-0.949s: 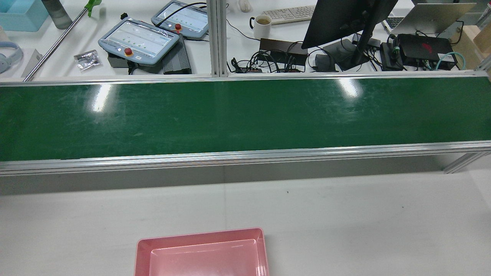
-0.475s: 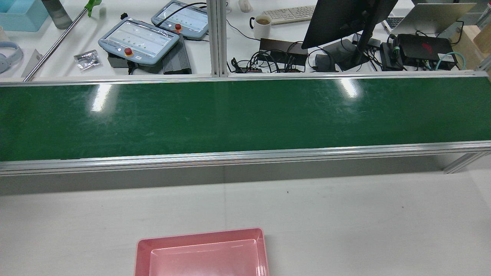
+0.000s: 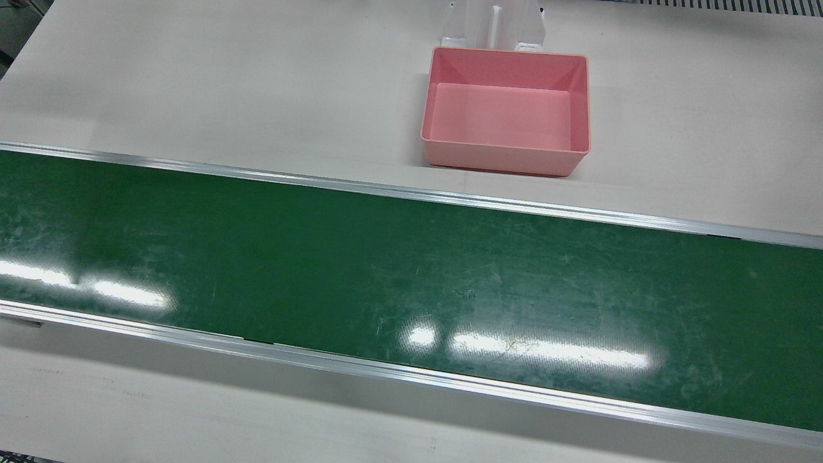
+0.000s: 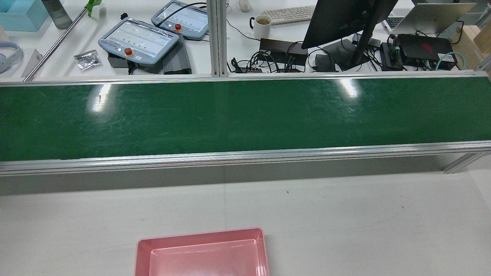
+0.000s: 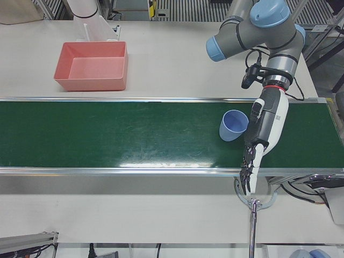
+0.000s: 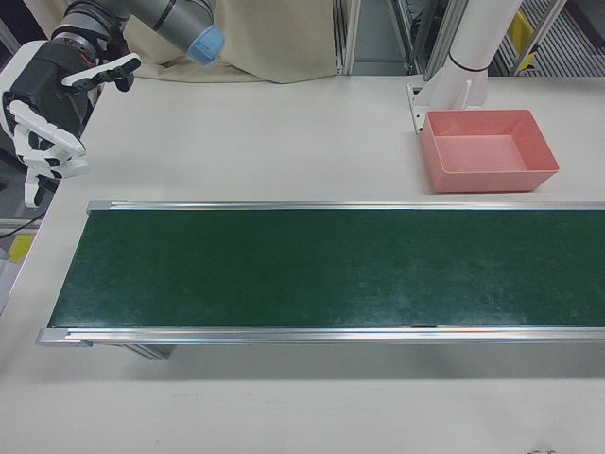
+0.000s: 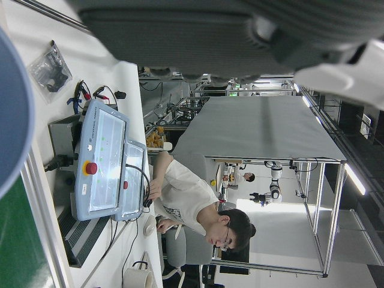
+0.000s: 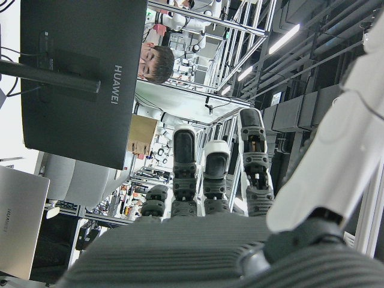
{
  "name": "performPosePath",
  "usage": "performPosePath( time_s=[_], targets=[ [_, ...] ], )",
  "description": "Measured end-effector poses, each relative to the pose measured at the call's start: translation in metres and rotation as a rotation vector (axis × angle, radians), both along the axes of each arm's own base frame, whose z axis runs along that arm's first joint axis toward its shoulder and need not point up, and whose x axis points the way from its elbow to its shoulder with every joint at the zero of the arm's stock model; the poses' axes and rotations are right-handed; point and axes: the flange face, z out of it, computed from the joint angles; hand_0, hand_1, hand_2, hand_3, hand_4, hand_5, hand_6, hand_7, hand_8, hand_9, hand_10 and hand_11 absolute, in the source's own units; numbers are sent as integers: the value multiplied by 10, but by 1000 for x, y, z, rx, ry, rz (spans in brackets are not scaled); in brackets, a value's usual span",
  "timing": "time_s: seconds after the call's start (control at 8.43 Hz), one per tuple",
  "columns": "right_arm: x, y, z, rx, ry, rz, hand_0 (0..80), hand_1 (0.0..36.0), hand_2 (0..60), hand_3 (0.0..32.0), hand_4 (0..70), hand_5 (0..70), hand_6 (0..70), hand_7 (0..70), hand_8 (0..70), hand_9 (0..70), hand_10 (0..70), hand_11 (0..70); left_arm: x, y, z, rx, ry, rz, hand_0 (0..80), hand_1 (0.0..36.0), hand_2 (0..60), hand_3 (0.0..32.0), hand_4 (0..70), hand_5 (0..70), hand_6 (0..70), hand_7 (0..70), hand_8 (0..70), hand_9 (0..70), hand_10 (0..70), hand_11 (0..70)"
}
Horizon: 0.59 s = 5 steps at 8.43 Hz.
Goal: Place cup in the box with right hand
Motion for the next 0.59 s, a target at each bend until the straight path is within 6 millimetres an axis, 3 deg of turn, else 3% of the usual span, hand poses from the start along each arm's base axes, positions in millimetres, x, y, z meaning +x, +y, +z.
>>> performPosePath(
  time_s=[0.59],
  targets=[
    [1, 1, -12, 18, 17, 3, 507, 16, 0, 0, 335, 49, 252, 700, 246, 483, 55, 86, 0, 0, 0, 0, 0, 0, 0, 0, 0, 0, 0, 0, 0, 0, 0, 0, 0, 0]
  ],
)
